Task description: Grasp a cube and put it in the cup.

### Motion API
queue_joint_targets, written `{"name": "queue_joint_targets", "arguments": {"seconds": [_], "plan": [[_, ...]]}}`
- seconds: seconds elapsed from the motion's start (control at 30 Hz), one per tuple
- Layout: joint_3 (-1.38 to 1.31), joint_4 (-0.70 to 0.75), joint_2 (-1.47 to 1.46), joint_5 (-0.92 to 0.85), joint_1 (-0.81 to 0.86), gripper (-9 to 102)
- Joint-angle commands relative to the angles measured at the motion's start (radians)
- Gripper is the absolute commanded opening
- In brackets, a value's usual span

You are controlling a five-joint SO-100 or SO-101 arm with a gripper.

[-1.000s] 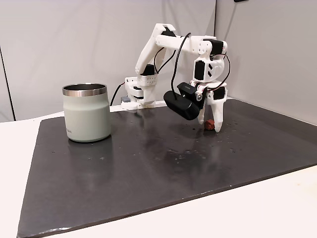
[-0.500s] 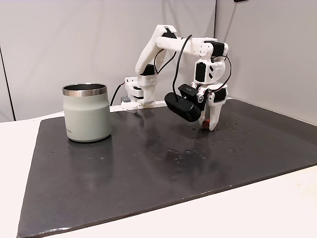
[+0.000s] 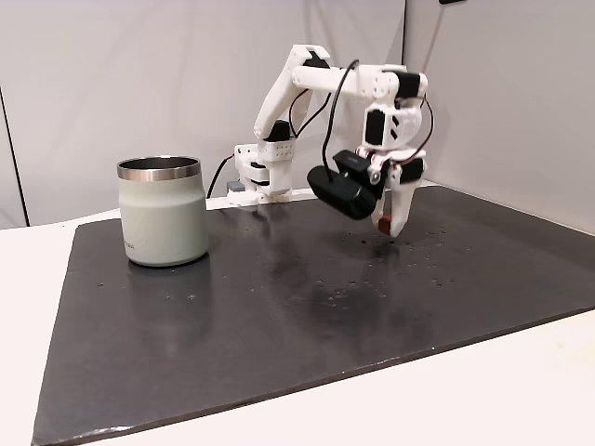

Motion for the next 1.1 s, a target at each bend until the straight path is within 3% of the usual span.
{"name": "queue_joint_targets", "arguments": {"seconds": [0.0,0.43,0.73,1.07], "plan": [[0.017,0.012,0.207,-0.002,0.006,5],[0.308,-0.008,0.749,-0.040,0.086,4],[0.341,0.003,0.804,-0.051,0.163,3],[0.196,0.060,0.819,-0.060,0.469,3]]}}
